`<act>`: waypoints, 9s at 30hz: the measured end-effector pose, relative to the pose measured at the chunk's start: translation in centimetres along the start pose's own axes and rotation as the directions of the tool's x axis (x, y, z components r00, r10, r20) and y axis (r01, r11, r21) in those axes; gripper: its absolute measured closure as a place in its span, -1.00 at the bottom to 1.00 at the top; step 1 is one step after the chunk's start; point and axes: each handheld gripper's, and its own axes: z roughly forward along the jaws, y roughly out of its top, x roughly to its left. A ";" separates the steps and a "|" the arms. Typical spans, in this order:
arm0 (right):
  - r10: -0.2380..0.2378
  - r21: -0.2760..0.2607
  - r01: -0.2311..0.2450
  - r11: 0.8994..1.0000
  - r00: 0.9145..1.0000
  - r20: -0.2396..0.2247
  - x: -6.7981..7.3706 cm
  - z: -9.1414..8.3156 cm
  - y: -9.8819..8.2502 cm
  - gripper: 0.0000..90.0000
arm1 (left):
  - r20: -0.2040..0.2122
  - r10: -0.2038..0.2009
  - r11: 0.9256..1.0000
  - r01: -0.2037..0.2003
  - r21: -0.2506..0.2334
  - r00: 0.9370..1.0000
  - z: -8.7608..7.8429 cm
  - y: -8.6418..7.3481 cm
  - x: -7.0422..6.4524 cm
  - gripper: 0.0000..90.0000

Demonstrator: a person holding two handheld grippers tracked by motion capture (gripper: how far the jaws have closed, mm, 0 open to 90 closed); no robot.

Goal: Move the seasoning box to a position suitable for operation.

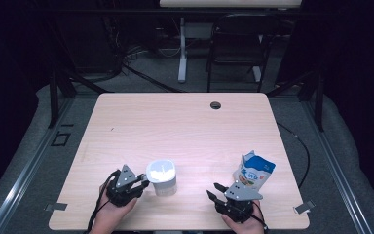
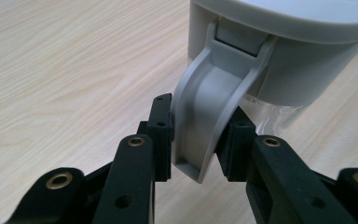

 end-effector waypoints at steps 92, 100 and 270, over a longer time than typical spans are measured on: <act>0.009 -0.012 -0.010 1.000 0.998 -0.060 0.5 0.4 3.4 0.29 | 0.117 -0.022 0.995 0.033 -0.094 0.993 -3.9 5.1 -0.7 0.90; 0.003 -0.009 -0.003 1.000 0.998 -0.066 0.6 0.6 3.5 0.41 | 0.137 -0.018 0.996 0.031 -0.089 0.990 -3.7 5.9 -1.1 1.00; -0.103 0.022 0.107 0.994 0.983 -0.150 3.1 3.5 6.3 1.00 | 0.099 -0.060 0.997 0.064 -0.036 0.993 -2.1 3.9 -0.8 1.00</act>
